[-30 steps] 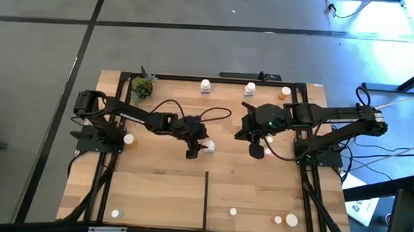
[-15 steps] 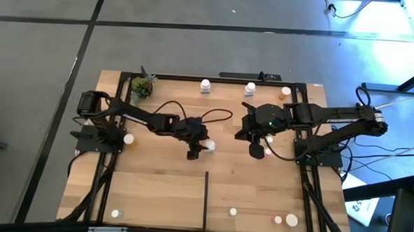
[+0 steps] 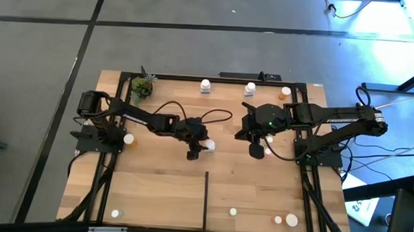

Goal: Pick and place medicine bottles onto shelf by color
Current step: Put the bottom white pill bottle on the shelf

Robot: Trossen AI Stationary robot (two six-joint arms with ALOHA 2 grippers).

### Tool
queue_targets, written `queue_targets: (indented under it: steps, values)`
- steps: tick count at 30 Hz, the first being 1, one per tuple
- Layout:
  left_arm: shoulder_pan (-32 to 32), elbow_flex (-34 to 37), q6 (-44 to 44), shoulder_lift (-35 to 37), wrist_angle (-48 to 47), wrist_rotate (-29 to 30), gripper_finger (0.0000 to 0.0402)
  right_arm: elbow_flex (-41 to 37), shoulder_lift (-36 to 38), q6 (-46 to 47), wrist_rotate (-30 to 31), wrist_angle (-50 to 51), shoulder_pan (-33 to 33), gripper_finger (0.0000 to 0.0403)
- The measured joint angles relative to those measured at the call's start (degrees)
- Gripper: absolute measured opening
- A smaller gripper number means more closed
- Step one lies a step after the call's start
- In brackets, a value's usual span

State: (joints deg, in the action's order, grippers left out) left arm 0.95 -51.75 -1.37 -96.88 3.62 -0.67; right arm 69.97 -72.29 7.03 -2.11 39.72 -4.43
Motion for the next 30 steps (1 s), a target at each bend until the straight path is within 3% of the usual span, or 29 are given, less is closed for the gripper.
queue_targets:
  steps: [15, 30]
  values:
    - [0.04, 0.0, 0.07, 0.0, -0.09, 1.84, 0.0219, 0.0, 0.0, -0.21, 0.0, 0.0, 0.0, 0.0036]
    - [0.04, 0.02, 0.5, 0.0, -0.11, 1.82, 0.0158, 0.0, 0.0, -0.2, 0.0, -0.01, 0.0, 0.0036]
